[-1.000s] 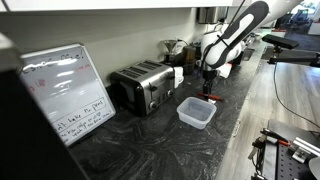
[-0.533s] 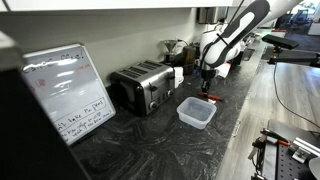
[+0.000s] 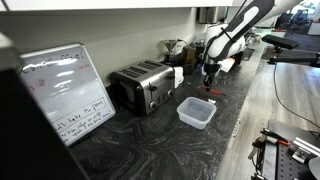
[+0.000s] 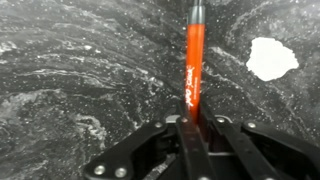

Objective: Pick the pen and place it in the bowl on the right, slide the bowl on the left to the right and then move the white cup to the left

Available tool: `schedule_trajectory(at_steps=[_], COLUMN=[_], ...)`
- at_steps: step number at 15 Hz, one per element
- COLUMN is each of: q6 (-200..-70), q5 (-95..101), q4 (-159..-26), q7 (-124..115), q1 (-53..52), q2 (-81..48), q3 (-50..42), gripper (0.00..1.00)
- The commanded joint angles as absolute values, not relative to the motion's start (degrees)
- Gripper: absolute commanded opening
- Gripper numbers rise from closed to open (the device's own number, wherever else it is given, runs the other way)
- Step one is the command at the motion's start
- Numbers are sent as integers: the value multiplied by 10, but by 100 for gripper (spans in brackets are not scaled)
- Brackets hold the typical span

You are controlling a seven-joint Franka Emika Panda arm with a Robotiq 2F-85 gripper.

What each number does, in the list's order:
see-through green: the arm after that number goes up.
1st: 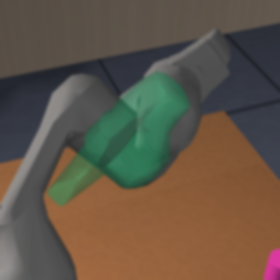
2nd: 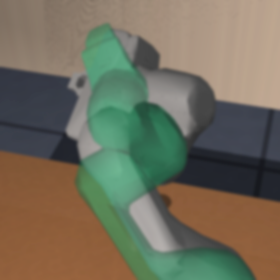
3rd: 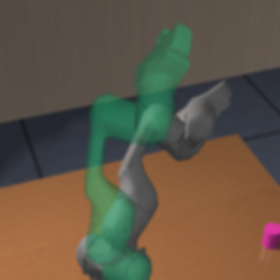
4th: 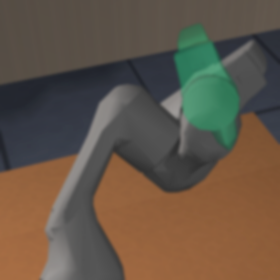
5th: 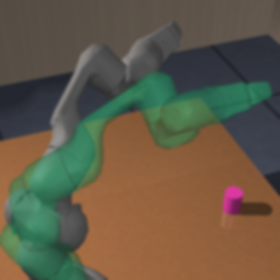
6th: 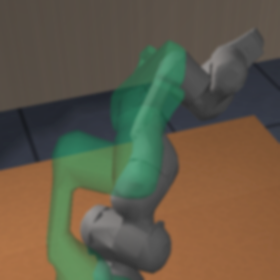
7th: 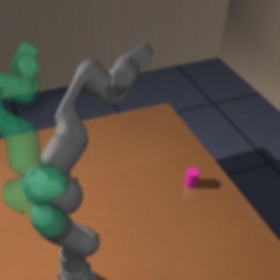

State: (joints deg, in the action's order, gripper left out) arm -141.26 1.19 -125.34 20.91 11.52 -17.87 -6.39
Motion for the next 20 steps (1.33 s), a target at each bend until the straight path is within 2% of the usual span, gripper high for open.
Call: schedule_trajectory(at_steps=[1, 5, 10, 11, 17, 18, 20], q6=[-1385, -1364, -1269, -1313, -1281, -1281, -1267], q5=[11, -7, -77, -55, -66, -66, -83], q4=[-1260, -1237, -1133, -1180, -1144, -1144, -1111], q7=[200, 183, 163, 170, 164, 164, 159], q1=[126, 128, 142, 132, 138, 138, 143], q2=[-131, -110, -119, -108, -111, -111, -126], q3=[-71, -78, -91, -88, -93, -93, -94], gripper=[3, 3, 3, 14, 14, 3, 3])
